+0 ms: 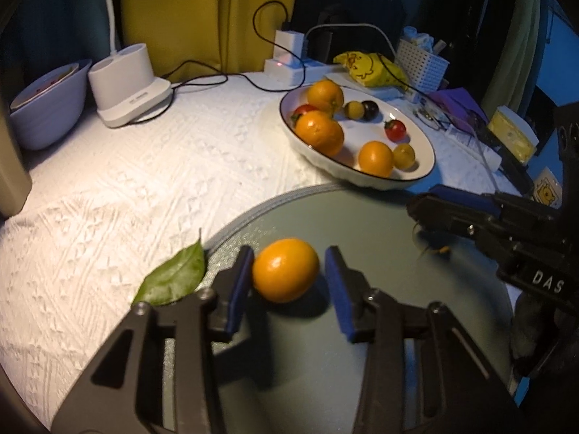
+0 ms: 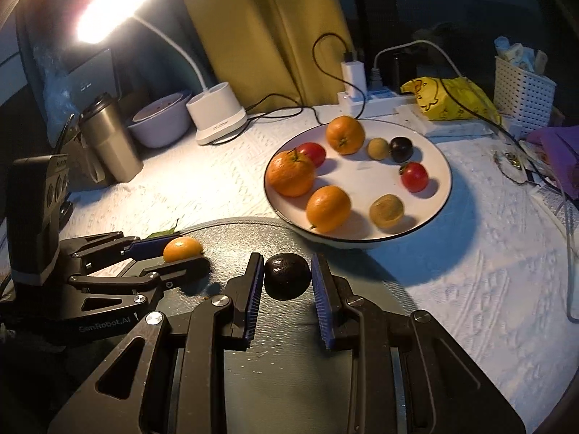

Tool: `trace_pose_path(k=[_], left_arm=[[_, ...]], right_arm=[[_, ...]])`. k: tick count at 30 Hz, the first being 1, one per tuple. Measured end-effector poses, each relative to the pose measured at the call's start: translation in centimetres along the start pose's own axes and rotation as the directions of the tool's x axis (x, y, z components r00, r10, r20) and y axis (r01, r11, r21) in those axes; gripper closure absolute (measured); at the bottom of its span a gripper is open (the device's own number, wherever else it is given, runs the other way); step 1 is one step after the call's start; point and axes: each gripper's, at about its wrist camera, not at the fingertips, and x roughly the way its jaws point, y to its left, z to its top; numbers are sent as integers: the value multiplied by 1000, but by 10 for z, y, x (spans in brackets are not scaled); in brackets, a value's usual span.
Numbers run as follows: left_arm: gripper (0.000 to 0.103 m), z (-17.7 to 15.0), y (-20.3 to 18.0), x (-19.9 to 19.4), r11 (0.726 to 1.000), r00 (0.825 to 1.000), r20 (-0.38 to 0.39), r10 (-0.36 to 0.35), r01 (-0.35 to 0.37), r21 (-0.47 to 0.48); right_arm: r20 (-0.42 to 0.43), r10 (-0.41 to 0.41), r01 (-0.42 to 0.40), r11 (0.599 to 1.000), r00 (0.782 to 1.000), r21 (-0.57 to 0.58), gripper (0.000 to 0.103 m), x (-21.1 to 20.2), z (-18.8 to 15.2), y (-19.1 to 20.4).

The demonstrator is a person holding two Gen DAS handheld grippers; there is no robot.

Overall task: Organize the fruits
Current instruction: 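Grasp the small orange with the left gripper while the right gripper grasps the dark tomato, then carry the small orange and dark tomato to the white bowl and release both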

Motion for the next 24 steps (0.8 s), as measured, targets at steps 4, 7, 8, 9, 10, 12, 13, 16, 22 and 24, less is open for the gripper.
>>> trace_pose_path(k=[4, 7, 8, 9, 10, 12, 13, 16, 22, 24], left_arm=[[65, 5, -5, -1, 1000, 1000, 6, -4, 4, 7], [65, 10, -11, -2, 1000, 1000, 15, -10, 10, 17], [65, 12, -13, -3, 1000, 1000, 17, -11, 10, 21], [65, 15, -15, -3, 1000, 1000, 20, -13, 13, 26], [65, 17, -17, -2, 999, 1000, 22, -17, 16, 29], [65, 23, -22, -2, 999, 999, 28, -22, 21, 34], [65, 25, -24, -2, 999, 999, 31, -24, 23, 36], [65, 33, -30, 1, 999, 999, 35, -30, 29, 43], [65, 48, -40, 7, 998, 999, 38, -38, 36, 59], [65, 53, -42, 9, 997, 998, 41, -39, 36, 65]], right_arm=[[11, -4, 4, 1000, 1000, 10, 74, -4, 2, -7], [21, -10, 10, 1000, 1000, 16, 74, -8, 3, -13], [25, -12, 11, 1000, 1000, 17, 74, -9, 4, -14], [28, -13, 12, 1000, 1000, 18, 74, -11, 6, -17], [32, -14, 13, 1000, 999, 21, 74, -12, 7, -19], [38, -16, 15, 1000, 999, 26, 74, -13, 9, -24], [40, -17, 16, 999, 999, 29, 74, -13, 11, -27], [45, -22, 20, 999, 999, 38, 74, -14, 14, -36], [58, -29, 25, 998, 998, 57, 74, -13, 21, -51], [64, -31, 27, 998, 997, 63, 74, -12, 25, -56]])
